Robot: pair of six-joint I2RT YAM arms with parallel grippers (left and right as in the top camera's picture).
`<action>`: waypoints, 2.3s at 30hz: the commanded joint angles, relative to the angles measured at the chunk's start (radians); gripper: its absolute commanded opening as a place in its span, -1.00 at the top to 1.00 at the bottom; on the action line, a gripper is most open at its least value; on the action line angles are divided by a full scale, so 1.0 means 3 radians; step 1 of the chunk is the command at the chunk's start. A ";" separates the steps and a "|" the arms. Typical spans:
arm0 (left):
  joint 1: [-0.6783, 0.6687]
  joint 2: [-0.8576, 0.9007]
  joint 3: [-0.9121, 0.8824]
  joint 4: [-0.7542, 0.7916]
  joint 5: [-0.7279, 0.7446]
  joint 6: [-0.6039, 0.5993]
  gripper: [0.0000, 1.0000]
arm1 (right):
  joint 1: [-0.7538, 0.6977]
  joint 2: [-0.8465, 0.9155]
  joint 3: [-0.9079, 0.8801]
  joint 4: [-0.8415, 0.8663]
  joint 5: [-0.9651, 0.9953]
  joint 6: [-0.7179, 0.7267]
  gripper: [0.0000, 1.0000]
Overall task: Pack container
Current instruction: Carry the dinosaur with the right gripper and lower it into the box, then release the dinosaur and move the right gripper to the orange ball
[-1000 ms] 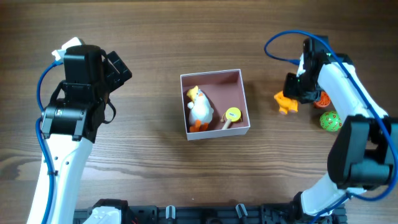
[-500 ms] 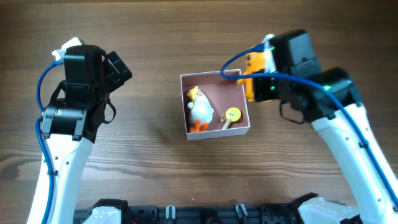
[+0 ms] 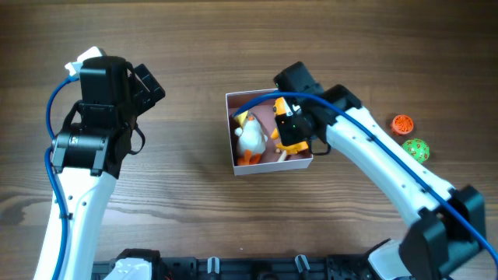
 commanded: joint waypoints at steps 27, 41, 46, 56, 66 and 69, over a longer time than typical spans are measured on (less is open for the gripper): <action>0.0018 -0.0036 0.0027 0.0000 0.0031 -0.0042 -0.99 | -0.0025 0.0045 0.0248 -0.0045 0.0366 0.0056 -0.19; 0.0018 -0.0036 0.0027 -0.0001 0.0031 -0.0042 -0.99 | -0.1528 -0.0570 0.0310 -0.0272 0.0698 0.0151 -0.99; 0.0018 -0.0036 0.0027 -0.0001 0.0031 -0.0042 -0.99 | -0.2171 -0.0172 0.0286 -0.0195 0.0572 0.0154 -1.00; 0.0018 -0.0036 0.0027 -0.0001 0.0032 -0.0042 -1.00 | -0.2627 0.0563 0.0286 0.0076 0.0228 -0.0042 -1.00; 0.0018 -0.0036 0.0027 -0.0001 0.0032 -0.0042 -1.00 | -0.2628 0.1036 0.0285 0.0295 0.0216 -0.0130 -1.00; 0.0018 -0.0036 0.0027 -0.0001 0.0031 -0.0042 -0.99 | -0.2631 0.1184 0.0285 0.0308 0.0215 -0.0150 -0.99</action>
